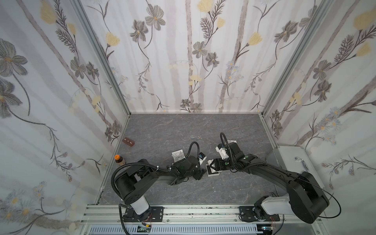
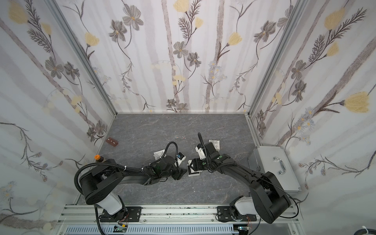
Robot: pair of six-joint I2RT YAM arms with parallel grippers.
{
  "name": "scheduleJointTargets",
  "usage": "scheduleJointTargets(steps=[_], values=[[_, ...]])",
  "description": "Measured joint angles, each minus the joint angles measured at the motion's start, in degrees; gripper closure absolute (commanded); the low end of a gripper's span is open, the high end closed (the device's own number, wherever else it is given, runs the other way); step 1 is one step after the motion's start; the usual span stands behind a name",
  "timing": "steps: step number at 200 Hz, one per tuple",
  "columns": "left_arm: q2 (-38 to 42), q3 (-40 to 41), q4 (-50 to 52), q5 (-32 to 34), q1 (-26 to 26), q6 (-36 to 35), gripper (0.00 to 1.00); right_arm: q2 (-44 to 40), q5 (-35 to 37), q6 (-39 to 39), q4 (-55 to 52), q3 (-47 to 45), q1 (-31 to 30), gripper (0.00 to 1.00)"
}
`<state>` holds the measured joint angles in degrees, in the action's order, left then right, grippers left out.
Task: Take the necklace out of the lift-off lid jewelry box
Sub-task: Adjust the jewelry box at the center of the board.
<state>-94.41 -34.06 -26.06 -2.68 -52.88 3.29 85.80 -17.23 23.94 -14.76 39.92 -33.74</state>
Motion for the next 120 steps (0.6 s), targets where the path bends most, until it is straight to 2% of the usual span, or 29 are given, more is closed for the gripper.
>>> scheduleJointTargets(steps=[48,120], values=[[0.3,0.6,-0.2,-0.2,0.0,0.2,0.30,-0.1,0.6,3.9,0.5,-2.4,-0.2,0.30],[-0.8,0.5,-0.8,-0.6,-0.1,0.5,0.30,1.1,0.7,5.4,2.0,-2.1,-0.5,0.31]])
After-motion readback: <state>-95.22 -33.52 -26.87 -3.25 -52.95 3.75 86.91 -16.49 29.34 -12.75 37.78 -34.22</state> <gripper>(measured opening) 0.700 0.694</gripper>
